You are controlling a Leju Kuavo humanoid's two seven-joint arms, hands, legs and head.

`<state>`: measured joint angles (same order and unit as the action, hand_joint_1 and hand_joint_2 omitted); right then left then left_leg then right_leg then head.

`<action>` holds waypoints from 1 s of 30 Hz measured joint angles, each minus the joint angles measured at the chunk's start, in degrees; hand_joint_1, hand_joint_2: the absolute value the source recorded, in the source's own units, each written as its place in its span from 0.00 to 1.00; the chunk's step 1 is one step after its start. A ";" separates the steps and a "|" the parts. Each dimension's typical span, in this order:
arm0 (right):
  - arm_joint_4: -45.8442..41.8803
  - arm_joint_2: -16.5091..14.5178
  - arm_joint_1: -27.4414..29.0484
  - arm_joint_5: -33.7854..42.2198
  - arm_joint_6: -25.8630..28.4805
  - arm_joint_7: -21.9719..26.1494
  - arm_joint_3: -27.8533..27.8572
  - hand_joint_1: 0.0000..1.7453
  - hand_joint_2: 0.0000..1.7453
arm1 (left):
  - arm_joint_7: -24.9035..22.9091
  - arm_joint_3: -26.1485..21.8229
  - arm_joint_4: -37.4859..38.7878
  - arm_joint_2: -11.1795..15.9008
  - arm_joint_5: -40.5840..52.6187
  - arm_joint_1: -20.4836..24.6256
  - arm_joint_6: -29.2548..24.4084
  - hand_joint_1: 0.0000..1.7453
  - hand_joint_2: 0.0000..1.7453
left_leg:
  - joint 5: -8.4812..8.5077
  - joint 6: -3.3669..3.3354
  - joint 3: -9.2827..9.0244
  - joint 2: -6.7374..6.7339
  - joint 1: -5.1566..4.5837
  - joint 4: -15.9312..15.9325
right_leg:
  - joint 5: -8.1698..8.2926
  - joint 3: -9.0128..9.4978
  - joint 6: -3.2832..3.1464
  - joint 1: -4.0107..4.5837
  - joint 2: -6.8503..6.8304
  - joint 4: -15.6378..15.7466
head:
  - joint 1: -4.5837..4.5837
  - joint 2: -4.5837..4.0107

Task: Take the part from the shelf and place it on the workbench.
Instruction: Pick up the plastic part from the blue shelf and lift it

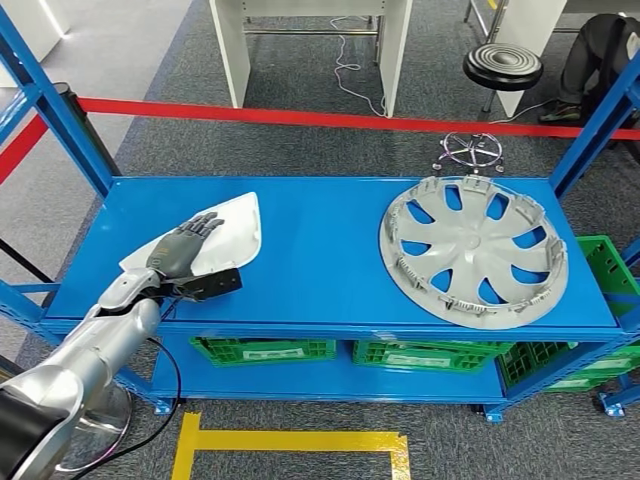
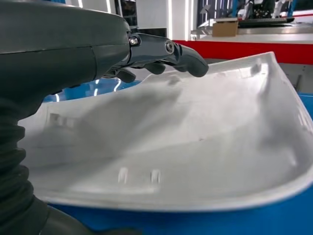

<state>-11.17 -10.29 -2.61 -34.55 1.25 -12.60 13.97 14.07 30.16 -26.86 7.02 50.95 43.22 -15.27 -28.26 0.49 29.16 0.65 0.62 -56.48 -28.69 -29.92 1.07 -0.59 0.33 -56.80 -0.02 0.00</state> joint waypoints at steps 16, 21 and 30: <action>0.00 0.00 -0.02 -1.42 0.07 0.04 0.00 0.00 0.00 | -2.69 0.07 0.57 0.13 1.98 0.04 -7.35 0.00 1.00 | 0.03 0.00 0.02 0.00 0.00 0.00 | 0.02 -0.04 -0.02 0.00 0.01 -0.02 | 0.01 0.00; 0.00 0.00 -0.03 -1.72 0.80 0.37 0.00 0.00 0.00 | -7.31 0.83 1.14 0.22 6.99 0.06 -11.38 1.00 1.00 | 0.02 0.00 0.02 0.00 0.00 0.00 | 0.02 -0.05 -0.02 0.00 0.01 -0.02 | 0.00 -0.01; 0.00 0.00 -0.01 -2.06 2.74 2.51 0.17 0.00 0.00 | -14.63 3.41 3.34 1.39 13.57 0.45 -7.40 1.00 1.00 | 0.03 0.01 0.01 -0.01 0.00 0.00 | 0.02 -0.05 -0.02 0.00 0.01 -0.06 | 0.00 0.00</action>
<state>-11.17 -10.29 -2.61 -36.60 3.99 -10.09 14.14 -0.56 33.57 -23.51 8.41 64.52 43.67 -22.67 -28.23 0.50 29.17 0.64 0.62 -56.48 -28.67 -29.97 1.05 -0.59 0.34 -56.85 -0.02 0.00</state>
